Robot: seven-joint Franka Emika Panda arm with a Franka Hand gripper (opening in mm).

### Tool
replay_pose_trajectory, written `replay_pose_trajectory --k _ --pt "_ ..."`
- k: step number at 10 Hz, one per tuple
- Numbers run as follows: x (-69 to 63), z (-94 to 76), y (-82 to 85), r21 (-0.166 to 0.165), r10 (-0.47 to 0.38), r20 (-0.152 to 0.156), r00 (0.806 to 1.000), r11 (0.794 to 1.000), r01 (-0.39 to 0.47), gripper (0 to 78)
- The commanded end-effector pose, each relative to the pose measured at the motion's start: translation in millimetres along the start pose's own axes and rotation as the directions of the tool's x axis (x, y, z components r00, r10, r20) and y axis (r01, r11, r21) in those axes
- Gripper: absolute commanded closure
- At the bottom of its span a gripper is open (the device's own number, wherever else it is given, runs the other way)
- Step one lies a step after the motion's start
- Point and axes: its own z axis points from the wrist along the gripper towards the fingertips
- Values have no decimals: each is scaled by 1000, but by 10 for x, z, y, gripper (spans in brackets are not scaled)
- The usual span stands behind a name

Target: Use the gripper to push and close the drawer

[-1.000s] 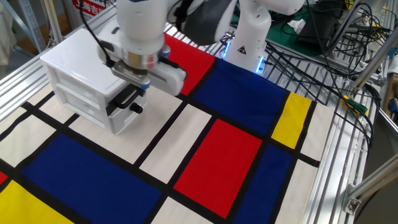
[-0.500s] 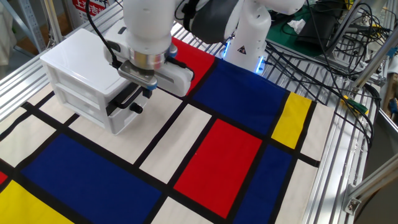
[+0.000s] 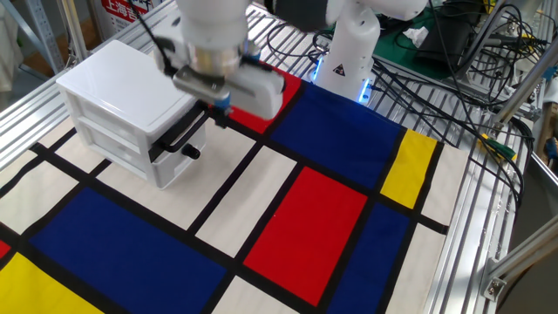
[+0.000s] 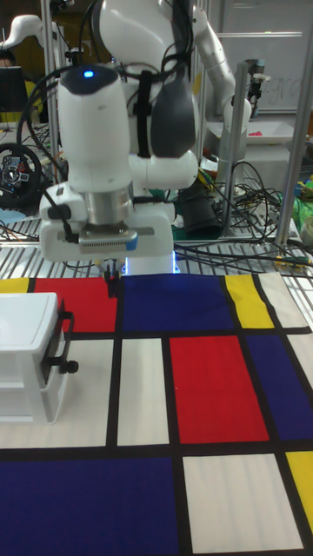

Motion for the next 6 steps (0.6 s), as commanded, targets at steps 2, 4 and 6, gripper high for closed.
replay_pose_trajectory --k 2,4,6 --pt "95 -261 113 -23 -2 41 999 1000 3 776" --pt "108 -276 131 -23 9 37 999 1000 -8 776" --pt "109 -274 135 -15 9 34 999 1000 -8 776"
